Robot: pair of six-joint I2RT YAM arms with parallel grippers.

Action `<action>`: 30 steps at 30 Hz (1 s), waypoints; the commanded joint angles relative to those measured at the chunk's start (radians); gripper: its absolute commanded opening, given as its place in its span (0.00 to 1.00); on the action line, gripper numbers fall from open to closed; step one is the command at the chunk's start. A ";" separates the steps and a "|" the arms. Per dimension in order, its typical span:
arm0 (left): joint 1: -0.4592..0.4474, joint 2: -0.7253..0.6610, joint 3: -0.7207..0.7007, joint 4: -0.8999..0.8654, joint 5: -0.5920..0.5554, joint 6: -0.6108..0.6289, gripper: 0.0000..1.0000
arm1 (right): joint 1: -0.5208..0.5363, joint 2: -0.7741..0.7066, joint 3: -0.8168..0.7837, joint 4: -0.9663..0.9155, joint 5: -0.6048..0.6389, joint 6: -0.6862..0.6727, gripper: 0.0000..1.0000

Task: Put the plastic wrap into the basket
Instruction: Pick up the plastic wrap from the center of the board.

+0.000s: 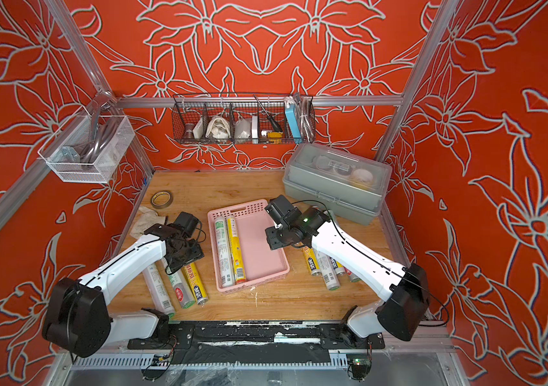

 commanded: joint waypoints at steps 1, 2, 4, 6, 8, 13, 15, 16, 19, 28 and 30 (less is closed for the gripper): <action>0.008 0.021 -0.013 0.011 -0.004 -0.020 0.72 | -0.014 -0.029 -0.018 -0.032 -0.004 -0.015 0.58; 0.007 0.029 -0.015 0.010 -0.002 -0.018 0.72 | -0.018 -0.034 -0.018 -0.034 -0.006 -0.014 0.58; 0.007 0.040 -0.021 0.018 0.006 -0.019 0.71 | -0.022 -0.039 -0.021 -0.035 -0.008 -0.016 0.58; 0.007 0.049 -0.034 0.031 0.012 -0.021 0.71 | -0.028 -0.042 -0.025 -0.036 -0.009 -0.016 0.58; 0.007 0.064 -0.046 0.038 0.012 -0.023 0.71 | -0.032 -0.046 -0.028 -0.037 -0.009 -0.017 0.58; 0.009 0.100 -0.069 0.072 0.016 -0.026 0.71 | -0.039 -0.052 -0.031 -0.042 -0.012 -0.020 0.58; 0.009 0.114 -0.073 0.087 0.021 -0.027 0.71 | -0.041 -0.055 -0.032 -0.042 -0.012 -0.019 0.58; 0.009 0.120 -0.076 0.099 0.024 -0.027 0.70 | -0.042 -0.056 -0.033 -0.042 -0.013 -0.019 0.58; 0.009 0.145 -0.078 0.124 0.033 -0.024 0.68 | -0.043 -0.056 -0.037 -0.040 -0.015 -0.019 0.58; 0.009 0.197 -0.092 0.180 0.038 -0.019 0.57 | -0.050 -0.054 -0.050 -0.031 -0.020 -0.017 0.58; 0.009 0.196 -0.092 0.182 0.032 -0.015 0.53 | -0.051 -0.054 -0.051 -0.031 -0.020 -0.018 0.58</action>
